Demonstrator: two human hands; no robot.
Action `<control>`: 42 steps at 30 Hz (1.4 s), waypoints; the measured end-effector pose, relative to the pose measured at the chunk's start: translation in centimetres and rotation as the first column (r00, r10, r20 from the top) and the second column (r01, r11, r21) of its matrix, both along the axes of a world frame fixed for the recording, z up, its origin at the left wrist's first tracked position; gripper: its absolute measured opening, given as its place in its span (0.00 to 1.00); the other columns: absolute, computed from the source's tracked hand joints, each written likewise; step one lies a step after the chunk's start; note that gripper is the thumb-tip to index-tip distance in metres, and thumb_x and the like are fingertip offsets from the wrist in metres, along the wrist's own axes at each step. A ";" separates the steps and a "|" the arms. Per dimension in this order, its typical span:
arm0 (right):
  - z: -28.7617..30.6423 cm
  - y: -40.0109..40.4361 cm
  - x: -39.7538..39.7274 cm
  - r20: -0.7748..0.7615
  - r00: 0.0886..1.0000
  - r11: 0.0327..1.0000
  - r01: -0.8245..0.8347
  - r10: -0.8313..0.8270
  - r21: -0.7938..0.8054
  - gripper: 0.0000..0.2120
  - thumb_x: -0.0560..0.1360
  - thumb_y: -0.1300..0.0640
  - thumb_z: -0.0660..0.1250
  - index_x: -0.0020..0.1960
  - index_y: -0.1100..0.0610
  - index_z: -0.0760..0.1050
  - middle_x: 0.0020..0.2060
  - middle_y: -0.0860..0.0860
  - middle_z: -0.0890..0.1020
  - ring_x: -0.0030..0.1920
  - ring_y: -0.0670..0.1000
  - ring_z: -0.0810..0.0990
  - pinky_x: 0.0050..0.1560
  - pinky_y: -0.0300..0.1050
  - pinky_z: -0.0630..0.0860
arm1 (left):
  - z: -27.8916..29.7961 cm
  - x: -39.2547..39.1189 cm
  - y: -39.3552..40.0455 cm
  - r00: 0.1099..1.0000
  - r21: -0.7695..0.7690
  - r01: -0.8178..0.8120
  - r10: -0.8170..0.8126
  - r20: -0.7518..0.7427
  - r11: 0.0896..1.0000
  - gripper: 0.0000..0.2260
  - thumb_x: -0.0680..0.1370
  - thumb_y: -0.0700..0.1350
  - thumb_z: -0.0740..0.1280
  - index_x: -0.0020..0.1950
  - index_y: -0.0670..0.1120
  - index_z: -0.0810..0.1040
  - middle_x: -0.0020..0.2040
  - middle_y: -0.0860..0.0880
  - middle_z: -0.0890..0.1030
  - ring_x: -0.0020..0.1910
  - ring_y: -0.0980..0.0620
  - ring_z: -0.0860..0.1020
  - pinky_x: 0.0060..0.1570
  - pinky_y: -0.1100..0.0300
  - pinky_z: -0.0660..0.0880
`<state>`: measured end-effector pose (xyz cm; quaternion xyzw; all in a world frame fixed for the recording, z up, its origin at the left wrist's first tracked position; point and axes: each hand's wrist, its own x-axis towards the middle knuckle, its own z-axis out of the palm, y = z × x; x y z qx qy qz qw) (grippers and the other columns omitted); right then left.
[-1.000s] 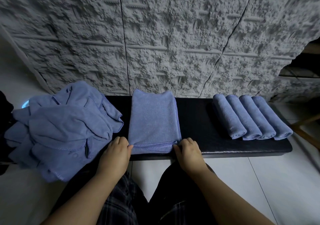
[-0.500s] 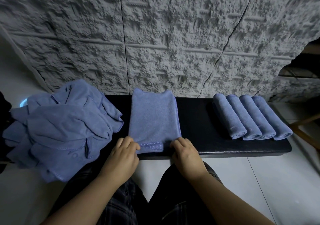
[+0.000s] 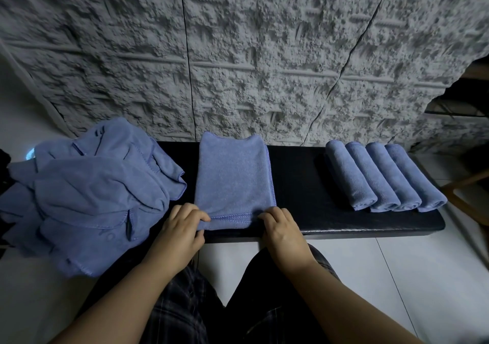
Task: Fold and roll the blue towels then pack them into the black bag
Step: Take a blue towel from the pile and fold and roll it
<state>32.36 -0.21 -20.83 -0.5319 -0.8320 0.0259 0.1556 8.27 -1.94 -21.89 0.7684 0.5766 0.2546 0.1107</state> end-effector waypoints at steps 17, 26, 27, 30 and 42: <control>1.2 -0.4 -0.1 0.002 0.993 0.993 0.115 -0.115 0.031 0.16 0.58 0.66 0.74 0.43 0.54 0.77 0.35 0.47 0.78 0.36 0.51 0.73 0.33 0.42 0.71 | 1.2 0.1 -0.4 0.993 -0.174 -0.067 0.083 0.087 0.982 0.24 0.74 0.55 0.49 0.54 0.43 0.78 0.47 0.51 0.77 0.44 0.53 0.71 0.46 0.59 0.69; 1.1 -0.6 -0.3 -0.075 0.959 0.944 0.254 -0.275 -0.209 0.04 0.78 0.63 0.53 0.47 0.55 0.63 0.44 0.51 0.73 0.46 0.53 0.64 0.47 0.46 0.59 | 2.0 1.4 -0.8 0.980 -0.240 -0.118 0.152 0.130 0.964 0.02 0.78 0.38 0.59 0.49 0.43 0.70 0.38 0.51 0.70 0.42 0.50 0.69 0.39 0.58 0.64; 1.0 -0.5 -0.4 -0.066 0.954 0.940 0.275 -0.293 -0.200 0.05 0.77 0.64 0.53 0.46 0.54 0.62 0.44 0.52 0.73 0.46 0.53 0.63 0.47 0.47 0.60 | 2.1 1.6 -0.7 0.981 -0.233 -0.127 0.156 0.111 0.964 0.01 0.78 0.37 0.59 0.47 0.43 0.69 0.36 0.52 0.69 0.40 0.49 0.69 0.37 0.56 0.65; 1.1 -0.4 -0.9 -0.049 0.932 0.926 0.348 -0.358 -0.146 0.08 0.73 0.66 0.63 0.42 0.56 0.66 0.41 0.54 0.74 0.42 0.55 0.67 0.42 0.49 0.64 | 2.3 1.7 -0.5 0.986 -0.189 -0.151 0.162 0.044 0.970 0.02 0.75 0.36 0.63 0.44 0.41 0.70 0.33 0.52 0.67 0.38 0.46 0.70 0.34 0.52 0.68; 1.3 -0.2 -0.2 -0.140 0.987 0.997 0.079 -0.080 -0.011 0.19 0.56 0.77 0.69 0.41 0.59 0.72 0.39 0.53 0.73 0.36 0.53 0.71 0.33 0.44 0.70 | 1.7 1.0 -0.5 0.998 0.003 -0.046 0.046 -0.034 0.999 0.18 0.65 0.27 0.68 0.43 0.50 0.75 0.43 0.54 0.73 0.41 0.55 0.64 0.34 0.59 0.72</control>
